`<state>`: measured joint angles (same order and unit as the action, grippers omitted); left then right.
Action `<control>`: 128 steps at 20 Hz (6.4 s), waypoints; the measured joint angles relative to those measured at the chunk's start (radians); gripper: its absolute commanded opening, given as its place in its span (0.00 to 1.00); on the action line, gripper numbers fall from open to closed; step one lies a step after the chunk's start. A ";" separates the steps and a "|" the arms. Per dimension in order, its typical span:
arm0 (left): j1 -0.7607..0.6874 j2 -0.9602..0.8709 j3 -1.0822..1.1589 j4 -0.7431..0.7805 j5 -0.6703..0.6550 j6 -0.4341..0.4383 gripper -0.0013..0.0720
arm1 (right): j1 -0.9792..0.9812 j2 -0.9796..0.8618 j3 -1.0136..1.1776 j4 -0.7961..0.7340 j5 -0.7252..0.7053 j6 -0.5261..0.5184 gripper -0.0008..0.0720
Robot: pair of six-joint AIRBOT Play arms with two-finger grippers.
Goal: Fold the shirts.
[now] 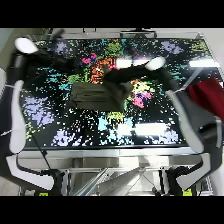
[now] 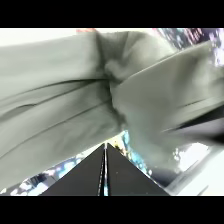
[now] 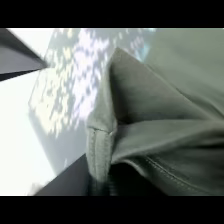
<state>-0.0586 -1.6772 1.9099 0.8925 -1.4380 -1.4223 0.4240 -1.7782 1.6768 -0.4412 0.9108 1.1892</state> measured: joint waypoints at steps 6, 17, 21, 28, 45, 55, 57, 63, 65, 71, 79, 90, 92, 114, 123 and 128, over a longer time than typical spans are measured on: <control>0.137 0.072 -0.129 -0.005 0.005 0.040 0.02 | 0.322 -0.211 0.072 0.333 -0.508 -0.335 0.62; 0.173 0.082 -0.126 -0.007 -0.048 0.099 0.02 | 0.002 -0.070 0.109 -0.199 -0.009 0.012 0.74; 0.174 0.082 -0.120 -0.007 -0.066 0.098 0.02 | -0.156 -0.033 0.091 -0.437 0.209 0.233 0.89; 0.175 0.082 -0.119 -0.007 -0.070 0.096 0.02 | -0.185 -0.122 -0.023 -0.516 0.235 0.368 0.88; 0.175 0.083 -0.119 -0.004 -0.071 0.121 0.02 | -0.115 -0.109 0.021 -0.175 0.119 0.206 0.04; 0.175 0.083 -0.119 -0.007 -0.097 0.122 0.02 | -0.318 0.489 0.019 -0.607 0.343 0.496 0.04; 0.175 0.083 -0.119 -0.013 -0.102 0.122 0.02 | -0.405 0.586 0.015 -0.686 0.376 0.547 0.04; 0.174 0.083 -0.121 -0.084 -0.108 0.122 0.02 | -0.756 0.629 0.012 -0.716 0.338 0.485 0.04; 0.173 0.083 -0.121 -0.094 -0.106 0.122 0.02 | -0.882 0.558 0.021 -0.543 0.250 0.378 0.04; 0.172 0.083 -0.121 -0.108 -0.055 0.121 0.02 | -1.178 0.267 0.316 0.132 0.124 0.110 0.04; 0.146 0.083 -0.121 -0.108 -0.029 0.121 0.02 | -1.352 0.196 0.279 -0.196 0.457 0.156 0.04; 0.069 0.082 -0.121 -0.107 -0.053 0.148 0.02 | -1.371 0.311 0.047 -0.789 0.877 0.533 0.04; 0.063 0.079 -0.121 -0.107 -0.059 0.152 0.02 | -1.371 0.325 0.027 -0.832 0.900 0.550 0.04; 0.056 0.012 -0.008 -0.109 -0.082 0.179 0.02 | -1.319 0.328 -0.172 -0.921 0.895 0.562 0.96; 0.055 0.283 -0.391 -0.178 -0.062 0.212 0.02 | -0.888 0.417 -0.210 -0.624 0.794 0.481 0.04; 0.086 0.568 -0.858 -0.203 -0.029 0.239 0.02 | -0.582 0.639 -0.505 -0.595 0.597 0.423 0.04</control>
<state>0.0277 -1.1088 1.0519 0.6895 -1.4673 -1.1835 -0.1577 -1.1397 1.1713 -1.0367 1.5074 1.6127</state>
